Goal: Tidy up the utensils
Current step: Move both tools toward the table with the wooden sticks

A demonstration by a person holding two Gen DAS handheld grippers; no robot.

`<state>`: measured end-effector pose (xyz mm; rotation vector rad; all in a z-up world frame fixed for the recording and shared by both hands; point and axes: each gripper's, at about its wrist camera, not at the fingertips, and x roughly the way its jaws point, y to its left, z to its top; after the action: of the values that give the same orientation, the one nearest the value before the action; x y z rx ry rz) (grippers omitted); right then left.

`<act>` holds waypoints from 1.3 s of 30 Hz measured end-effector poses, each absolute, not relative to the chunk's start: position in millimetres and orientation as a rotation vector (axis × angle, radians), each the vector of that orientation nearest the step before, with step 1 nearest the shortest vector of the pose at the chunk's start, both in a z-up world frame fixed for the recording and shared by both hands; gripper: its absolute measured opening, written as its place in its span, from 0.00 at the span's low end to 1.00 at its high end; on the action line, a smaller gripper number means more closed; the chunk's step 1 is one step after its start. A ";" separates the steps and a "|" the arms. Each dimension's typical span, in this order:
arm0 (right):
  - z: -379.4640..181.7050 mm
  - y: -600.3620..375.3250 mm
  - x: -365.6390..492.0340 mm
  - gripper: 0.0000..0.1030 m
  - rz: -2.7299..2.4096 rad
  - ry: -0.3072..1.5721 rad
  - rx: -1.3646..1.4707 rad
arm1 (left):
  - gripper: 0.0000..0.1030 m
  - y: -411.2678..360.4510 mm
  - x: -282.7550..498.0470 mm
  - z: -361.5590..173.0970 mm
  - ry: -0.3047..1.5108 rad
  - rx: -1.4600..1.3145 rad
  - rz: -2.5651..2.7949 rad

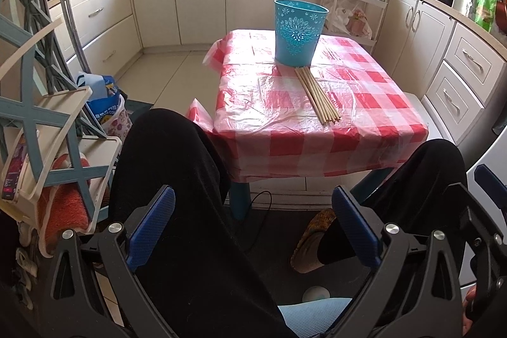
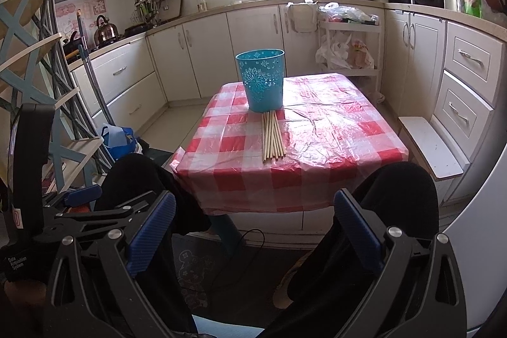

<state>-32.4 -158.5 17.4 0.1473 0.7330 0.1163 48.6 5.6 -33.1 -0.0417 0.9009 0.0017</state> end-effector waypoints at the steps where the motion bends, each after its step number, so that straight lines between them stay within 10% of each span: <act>1: 15.9 -159.1 -29.5 0.93 0.118 0.737 0.150 | 0.93 4.9 52.1 -33.9 0.896 -0.040 0.002; 39: -13.0 -182.0 42.6 0.93 0.064 0.762 0.187 | 0.93 -15.3 129.1 -60.7 0.954 -0.005 -0.048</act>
<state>42.6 -182.0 -13.0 0.1872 0.7622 0.0642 129.1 -15.3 -60.7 -0.0054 0.9541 -0.0481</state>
